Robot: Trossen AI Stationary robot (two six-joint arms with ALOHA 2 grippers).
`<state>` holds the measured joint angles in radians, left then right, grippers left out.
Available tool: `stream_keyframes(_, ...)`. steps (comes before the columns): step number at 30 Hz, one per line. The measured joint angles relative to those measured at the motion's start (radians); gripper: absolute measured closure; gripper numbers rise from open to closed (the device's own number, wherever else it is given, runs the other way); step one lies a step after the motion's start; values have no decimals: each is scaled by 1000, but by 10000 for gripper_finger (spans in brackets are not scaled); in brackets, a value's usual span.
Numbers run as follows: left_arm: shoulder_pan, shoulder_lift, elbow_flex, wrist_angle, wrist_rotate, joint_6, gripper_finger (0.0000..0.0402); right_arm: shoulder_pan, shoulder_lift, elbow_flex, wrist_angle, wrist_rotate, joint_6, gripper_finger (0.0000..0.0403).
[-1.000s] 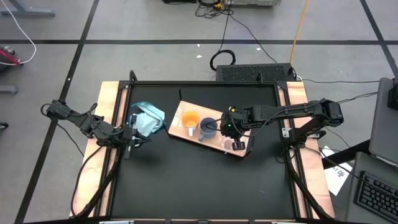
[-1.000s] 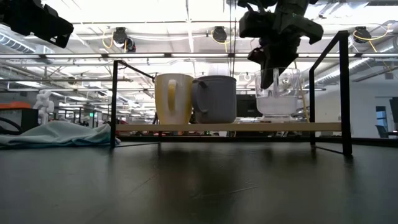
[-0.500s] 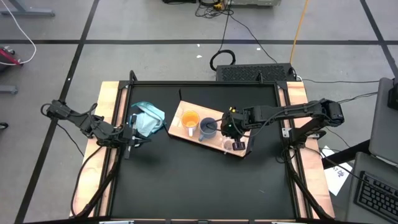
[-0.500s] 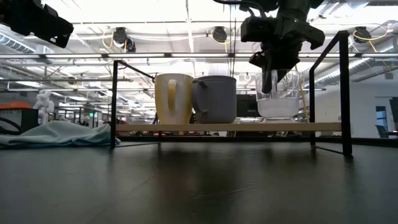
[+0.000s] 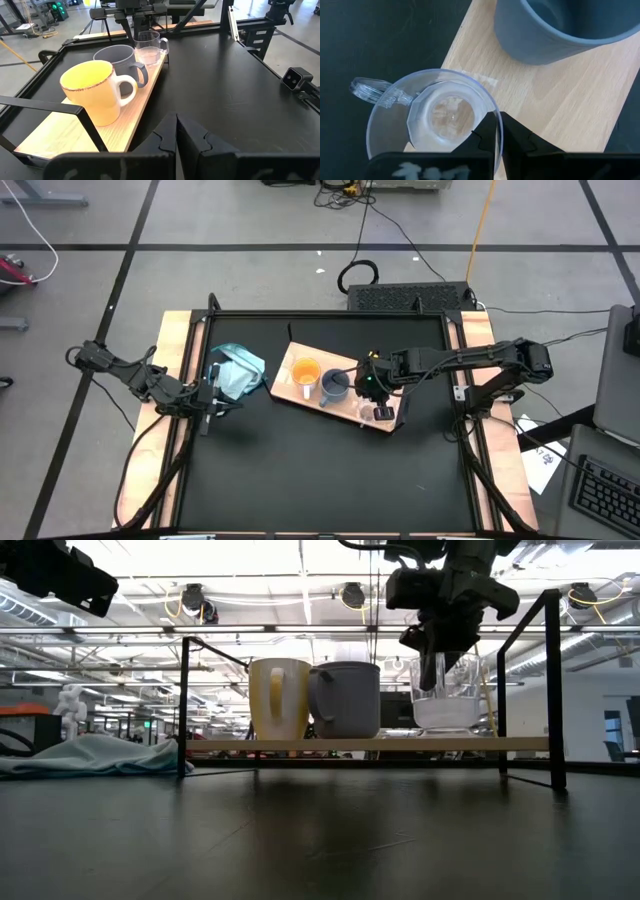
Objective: Stack small to large cups/mugs on shelf
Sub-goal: Put the transparent cup on the shelf, then return to home position
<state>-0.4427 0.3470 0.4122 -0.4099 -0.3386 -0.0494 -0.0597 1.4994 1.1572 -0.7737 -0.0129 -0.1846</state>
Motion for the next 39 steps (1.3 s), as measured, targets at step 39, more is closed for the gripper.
stream_keyframes(39, 0, 12, 0, -3, 0, -1, 389, -2, -97, -2, 77, 17, 19, 303)
